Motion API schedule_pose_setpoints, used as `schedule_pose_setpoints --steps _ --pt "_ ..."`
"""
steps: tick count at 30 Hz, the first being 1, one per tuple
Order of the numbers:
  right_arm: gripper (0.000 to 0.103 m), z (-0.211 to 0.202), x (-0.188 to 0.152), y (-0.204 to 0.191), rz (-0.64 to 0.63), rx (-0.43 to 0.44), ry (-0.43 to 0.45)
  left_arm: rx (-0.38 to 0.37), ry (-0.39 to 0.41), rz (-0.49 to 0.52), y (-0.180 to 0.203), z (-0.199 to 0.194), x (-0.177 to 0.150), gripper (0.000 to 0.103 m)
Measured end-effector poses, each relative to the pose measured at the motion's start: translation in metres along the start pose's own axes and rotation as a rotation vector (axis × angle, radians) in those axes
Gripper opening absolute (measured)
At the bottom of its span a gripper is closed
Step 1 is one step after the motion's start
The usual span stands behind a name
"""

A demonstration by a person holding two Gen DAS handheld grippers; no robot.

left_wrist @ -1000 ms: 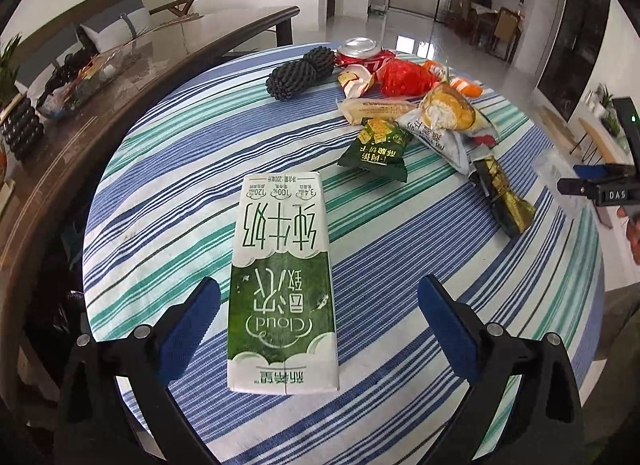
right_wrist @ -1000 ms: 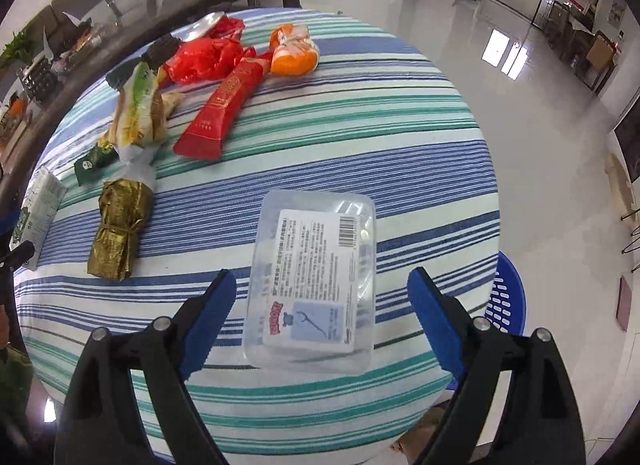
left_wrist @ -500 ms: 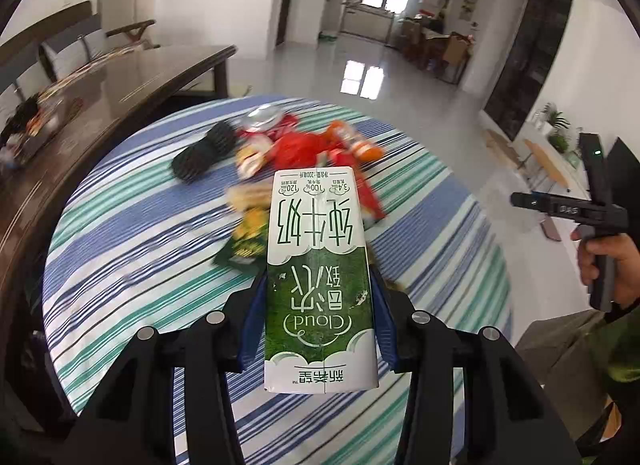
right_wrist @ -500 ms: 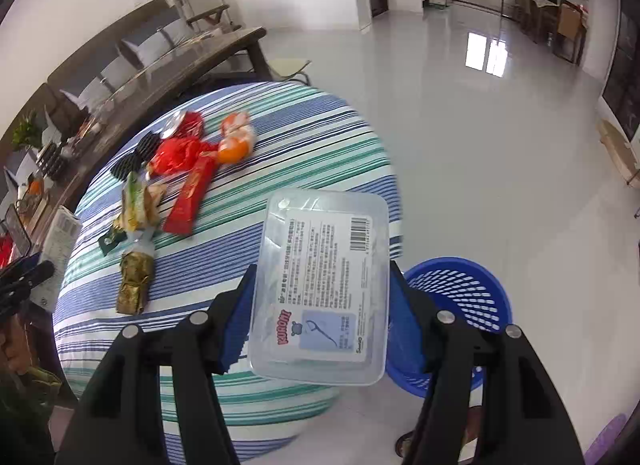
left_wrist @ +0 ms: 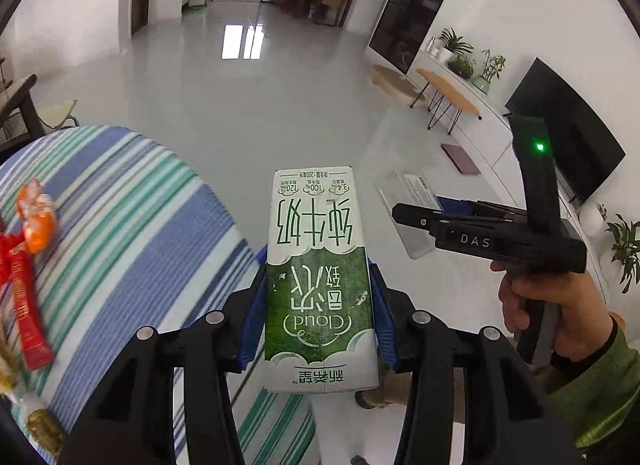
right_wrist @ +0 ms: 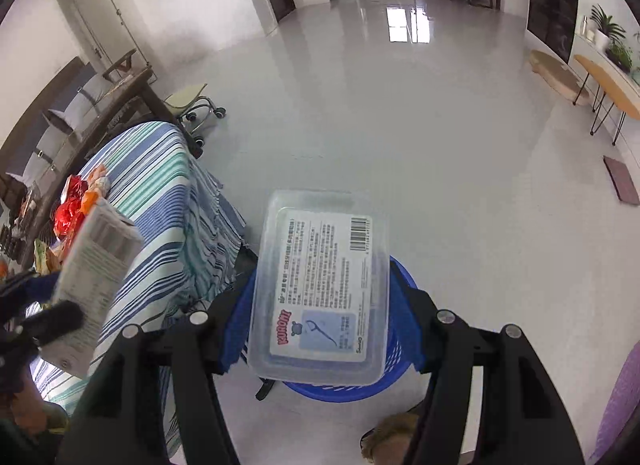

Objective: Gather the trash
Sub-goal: 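Carry the carton and box to the blue wastebasket and open both tools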

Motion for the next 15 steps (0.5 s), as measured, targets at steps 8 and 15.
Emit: schedule_pose_setpoints --steps 8,15 --pt "0.061 0.036 -0.002 0.038 0.107 0.037 -0.037 0.01 -0.078 0.016 0.015 0.079 0.004 0.048" --pt "0.073 0.035 0.008 0.062 0.237 0.111 0.012 0.018 -0.021 0.02 0.019 0.08 0.016 0.086"
Point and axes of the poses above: each gripper's, at about its wrist camera, not at the fingertips, and z roughly the way its jaws point, y to its right, x to its top, the point moved 6 cm from there along z, roughly the way its jaws point, and after that the axes turned 1 degree about -z, right-handed, at the moved point
